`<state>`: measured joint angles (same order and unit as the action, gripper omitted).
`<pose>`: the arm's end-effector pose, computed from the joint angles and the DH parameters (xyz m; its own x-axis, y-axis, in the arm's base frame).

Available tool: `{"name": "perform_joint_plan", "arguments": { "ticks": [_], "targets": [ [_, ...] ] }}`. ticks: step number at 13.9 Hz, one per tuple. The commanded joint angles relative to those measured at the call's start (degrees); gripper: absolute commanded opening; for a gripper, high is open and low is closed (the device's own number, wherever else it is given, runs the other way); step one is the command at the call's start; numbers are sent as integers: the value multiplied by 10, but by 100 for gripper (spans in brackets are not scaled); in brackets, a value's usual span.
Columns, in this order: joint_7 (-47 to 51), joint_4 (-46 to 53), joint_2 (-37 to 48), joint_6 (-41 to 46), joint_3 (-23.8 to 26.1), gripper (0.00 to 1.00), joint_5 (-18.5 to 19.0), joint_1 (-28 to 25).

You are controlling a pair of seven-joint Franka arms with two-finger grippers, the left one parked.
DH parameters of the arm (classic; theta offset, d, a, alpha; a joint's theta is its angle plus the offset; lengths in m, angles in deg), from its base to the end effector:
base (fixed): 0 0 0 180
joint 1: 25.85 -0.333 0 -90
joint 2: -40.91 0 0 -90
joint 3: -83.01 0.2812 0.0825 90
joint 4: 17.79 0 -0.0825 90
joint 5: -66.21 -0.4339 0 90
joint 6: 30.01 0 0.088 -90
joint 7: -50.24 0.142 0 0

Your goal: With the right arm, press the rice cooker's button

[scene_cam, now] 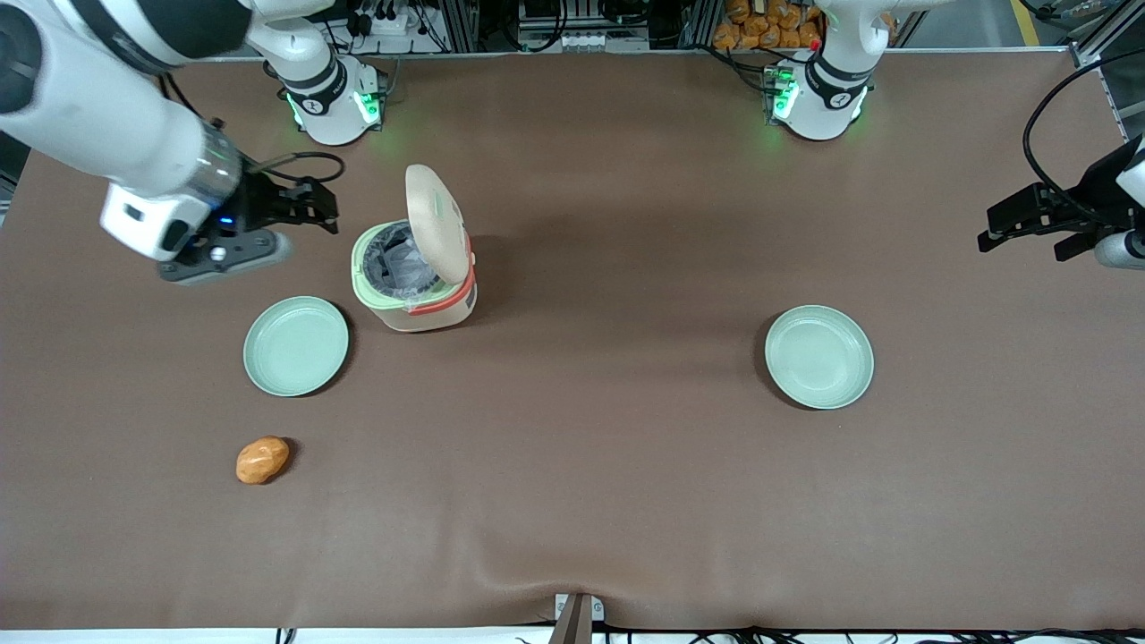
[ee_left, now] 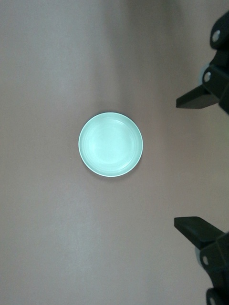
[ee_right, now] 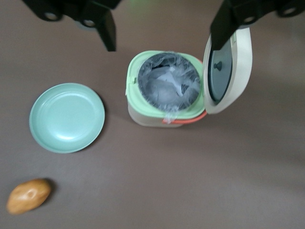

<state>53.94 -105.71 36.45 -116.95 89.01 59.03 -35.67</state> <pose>0.5874 0.1837 0.5232 0.9710 0.2160 -0.1023 0.2027 -0.9710 -0.1266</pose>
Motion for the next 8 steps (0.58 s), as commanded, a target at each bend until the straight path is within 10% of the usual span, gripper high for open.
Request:
{"name": "perform_joint_plan", "arguments": {
  "ticks": [1,8],
  "targets": [
    [-3,43,6,19,0,100,5,29],
    [-5,73,28,97,-85,100,28,56]
  ]
}}
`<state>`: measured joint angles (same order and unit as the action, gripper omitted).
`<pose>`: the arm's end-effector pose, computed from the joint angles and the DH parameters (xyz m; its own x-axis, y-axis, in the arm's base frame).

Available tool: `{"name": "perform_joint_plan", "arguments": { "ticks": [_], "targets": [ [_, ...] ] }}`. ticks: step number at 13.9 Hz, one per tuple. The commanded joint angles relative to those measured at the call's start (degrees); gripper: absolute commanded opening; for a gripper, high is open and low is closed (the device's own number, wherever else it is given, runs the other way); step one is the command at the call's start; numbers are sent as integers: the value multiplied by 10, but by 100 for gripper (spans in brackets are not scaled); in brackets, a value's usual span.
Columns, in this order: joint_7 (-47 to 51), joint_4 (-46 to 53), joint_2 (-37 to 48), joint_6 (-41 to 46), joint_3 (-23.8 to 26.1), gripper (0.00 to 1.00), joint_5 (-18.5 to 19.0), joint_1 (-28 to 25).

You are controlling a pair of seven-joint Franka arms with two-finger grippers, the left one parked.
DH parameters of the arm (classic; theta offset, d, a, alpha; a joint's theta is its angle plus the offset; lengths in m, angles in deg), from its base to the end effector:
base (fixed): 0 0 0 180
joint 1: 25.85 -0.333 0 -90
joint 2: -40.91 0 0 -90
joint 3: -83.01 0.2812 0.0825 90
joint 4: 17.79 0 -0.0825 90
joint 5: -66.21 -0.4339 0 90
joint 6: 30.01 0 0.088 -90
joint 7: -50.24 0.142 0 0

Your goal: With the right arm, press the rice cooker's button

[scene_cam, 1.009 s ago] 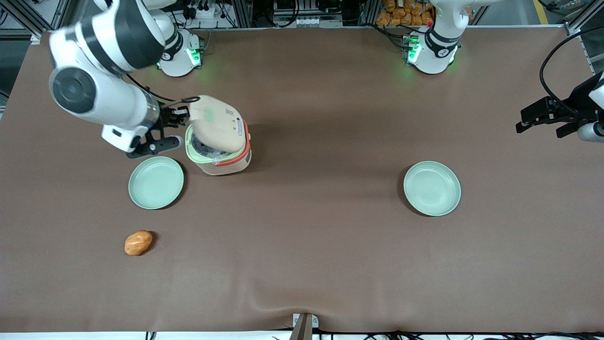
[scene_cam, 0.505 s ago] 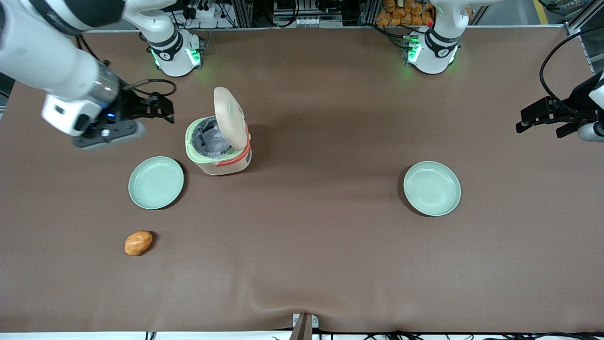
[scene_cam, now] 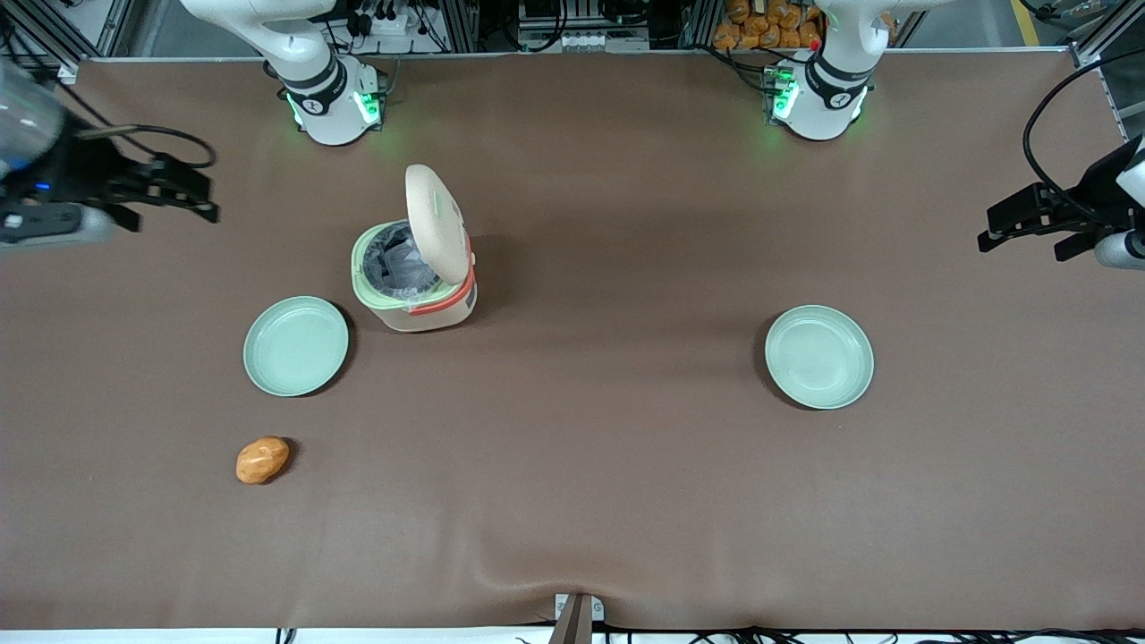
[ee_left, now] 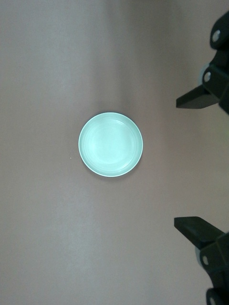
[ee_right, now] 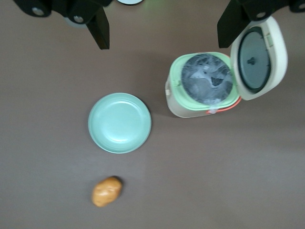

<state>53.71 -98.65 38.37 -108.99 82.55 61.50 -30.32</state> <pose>0.5908 0.0544 0.5943 0.9964 0.0251 -0.0812 0.0188 -0.9969 -0.0764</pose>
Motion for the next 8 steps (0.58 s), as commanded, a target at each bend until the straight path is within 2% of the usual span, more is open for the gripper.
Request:
{"name": "perform_joint_plan", "arguments": {
  "ticks": [1,3,8],
  "targets": [
    [-4,3,10,21,-34,100,5,3],
    [-4,3,17,27,-52,100,8,3],
    [-6,3,18,42,-54,100,33,3]
  ]
}}
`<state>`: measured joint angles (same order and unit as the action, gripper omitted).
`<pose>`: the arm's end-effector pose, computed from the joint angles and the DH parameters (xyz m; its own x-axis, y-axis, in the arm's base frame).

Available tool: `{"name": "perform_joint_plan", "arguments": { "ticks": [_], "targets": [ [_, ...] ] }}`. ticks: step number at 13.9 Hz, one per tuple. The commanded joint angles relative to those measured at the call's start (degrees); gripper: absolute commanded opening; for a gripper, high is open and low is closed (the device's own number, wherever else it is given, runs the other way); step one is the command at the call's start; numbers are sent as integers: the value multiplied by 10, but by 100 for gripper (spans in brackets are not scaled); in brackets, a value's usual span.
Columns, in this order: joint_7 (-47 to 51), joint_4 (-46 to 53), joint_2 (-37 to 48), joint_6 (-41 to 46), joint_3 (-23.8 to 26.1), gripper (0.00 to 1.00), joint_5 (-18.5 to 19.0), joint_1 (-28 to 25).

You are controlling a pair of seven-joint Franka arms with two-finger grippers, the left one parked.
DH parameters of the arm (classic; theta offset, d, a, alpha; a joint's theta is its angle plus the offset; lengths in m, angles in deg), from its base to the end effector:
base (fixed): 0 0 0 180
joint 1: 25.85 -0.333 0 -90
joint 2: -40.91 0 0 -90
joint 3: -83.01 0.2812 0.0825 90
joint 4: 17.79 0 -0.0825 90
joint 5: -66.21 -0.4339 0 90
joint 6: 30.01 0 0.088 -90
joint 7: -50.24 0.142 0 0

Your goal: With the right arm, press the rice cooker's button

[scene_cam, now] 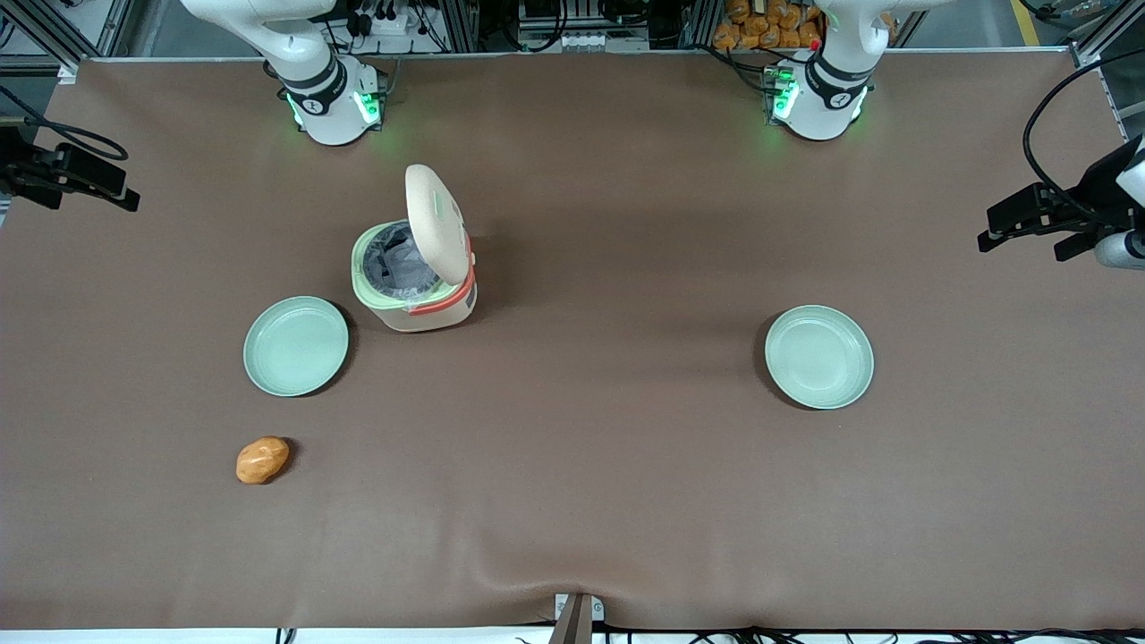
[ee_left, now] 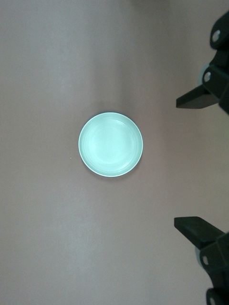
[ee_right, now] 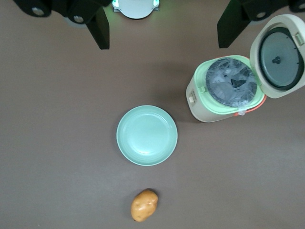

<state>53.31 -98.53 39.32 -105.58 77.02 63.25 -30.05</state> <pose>0.5799 -0.0091 0.6004 0.9902 -0.0719 -0.1197 -0.0774 -0.9961 -0.0419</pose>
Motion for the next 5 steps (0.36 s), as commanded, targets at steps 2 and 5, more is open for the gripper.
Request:
{"name": "perform_joint_plan", "arguments": {
  "ticks": [2,5],
  "targets": [
    [-31,1,8,8,-9,100,32,1],
    [-37,-1,7,8,-9,100,33,0]
  ]
}}
